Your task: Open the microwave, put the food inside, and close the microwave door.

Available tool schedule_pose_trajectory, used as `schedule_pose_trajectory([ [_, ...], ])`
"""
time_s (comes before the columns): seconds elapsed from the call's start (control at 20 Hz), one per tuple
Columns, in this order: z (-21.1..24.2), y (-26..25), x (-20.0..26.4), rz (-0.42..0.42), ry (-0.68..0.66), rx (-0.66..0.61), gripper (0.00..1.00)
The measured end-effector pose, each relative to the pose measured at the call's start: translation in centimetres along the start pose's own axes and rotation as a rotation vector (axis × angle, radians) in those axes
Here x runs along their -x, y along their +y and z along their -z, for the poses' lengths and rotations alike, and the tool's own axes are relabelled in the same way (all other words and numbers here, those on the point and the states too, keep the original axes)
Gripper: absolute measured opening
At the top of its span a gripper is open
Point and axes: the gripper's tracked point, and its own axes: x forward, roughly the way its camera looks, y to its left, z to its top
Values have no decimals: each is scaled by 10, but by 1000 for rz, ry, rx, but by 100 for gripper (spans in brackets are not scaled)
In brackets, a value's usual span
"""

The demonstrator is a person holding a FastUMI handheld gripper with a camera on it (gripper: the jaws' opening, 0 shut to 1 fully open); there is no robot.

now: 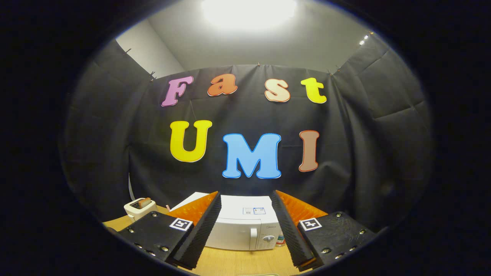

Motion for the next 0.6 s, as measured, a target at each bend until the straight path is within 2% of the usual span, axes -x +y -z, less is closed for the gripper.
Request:
schedule_pose_trajectory([
  [0.25, 6, 0, -3, -1, 7, -13, 86],
  [0.6, 52, -9, -25, 1, 52, -29, 86],
])
